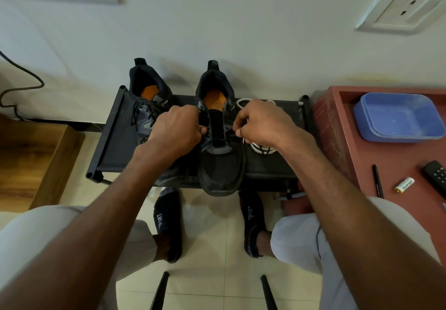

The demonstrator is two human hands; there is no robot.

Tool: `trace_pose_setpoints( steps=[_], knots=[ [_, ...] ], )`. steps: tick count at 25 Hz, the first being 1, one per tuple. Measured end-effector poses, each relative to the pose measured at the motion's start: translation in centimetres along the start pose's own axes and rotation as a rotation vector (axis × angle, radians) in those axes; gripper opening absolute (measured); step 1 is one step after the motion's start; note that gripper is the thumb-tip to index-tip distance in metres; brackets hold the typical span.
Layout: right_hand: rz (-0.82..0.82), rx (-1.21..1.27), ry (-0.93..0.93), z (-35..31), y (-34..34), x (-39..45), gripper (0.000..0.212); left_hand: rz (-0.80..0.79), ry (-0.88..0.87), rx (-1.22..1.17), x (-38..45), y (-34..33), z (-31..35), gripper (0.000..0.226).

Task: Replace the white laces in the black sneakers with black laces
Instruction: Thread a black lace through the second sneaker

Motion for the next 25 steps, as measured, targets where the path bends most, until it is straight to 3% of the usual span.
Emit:
trace_pose_setpoints(
  steps=[3, 5, 8, 10, 13, 15, 18, 19, 21, 23, 25],
  knots=[
    [-0.135, 0.529, 0.029, -1.6, 0.2, -0.7, 0.008, 0.239, -0.031, -0.021, 0.0, 2.3, -0.1, 0.039],
    [-0.196, 0.825, 0.125, -3.2, 1.0, -1.1, 0.014, 0.284, -0.007, -0.388, -0.2, 4.0, -0.7, 0.052],
    [-0.158, 0.979, 0.245, -4.6, 1.8, -1.1, 0.018, 0.063, 0.064, -0.997, -0.7, 3.6, -0.3, 0.064],
    [-0.096, 1.031, 0.253, -4.8, 1.8, -0.8, 0.016, -0.109, 0.084, -1.223, -1.4, 2.5, 1.1, 0.069],
    [0.034, 1.068, 0.206, -4.1, 2.3, -0.5, 0.017, -0.341, 0.108, -1.349, -1.5, 1.1, 2.2, 0.088],
    [0.089, 1.077, 0.158, -3.4, 2.7, -0.4, 0.019, -0.459, 0.081, -1.379, -1.7, 1.0, 2.7, 0.087],
    [0.243, 1.117, 0.027, -1.2, 3.4, 0.1, 0.014, -0.418, 0.036, -1.262, -1.4, 1.8, 2.4, 0.07],
    [0.366, 1.042, -0.064, 0.3, 4.1, 0.0, 0.009, -0.35, 0.064, -1.277, -0.9, 2.2, 1.6, 0.059],
    [0.532, 0.488, -0.289, 3.4, 5.8, -1.1, 0.024, -0.228, 0.159, -1.419, 0.3, 3.1, -0.7, 0.031],
    [0.44, -0.049, -0.385, 4.1, 6.1, -1.8, 0.035, -0.171, 0.195, -1.573, 1.0, 4.0, -2.2, 0.014],
    [0.333, -0.117, -0.203, 1.8, 4.6, -1.1, 0.037, -0.155, 0.175, -1.587, 1.1, 4.0, -2.1, 0.007]
  ],
)
Point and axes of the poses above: each hand's wrist, its own x-axis towards the middle knuckle, its own y-axis out of the back of the hand, z = x × y, the point moved 7 cm from there along x, towards the middle knuckle, and after that the axes turned 10 degrees about y, right-handed, at the moved point
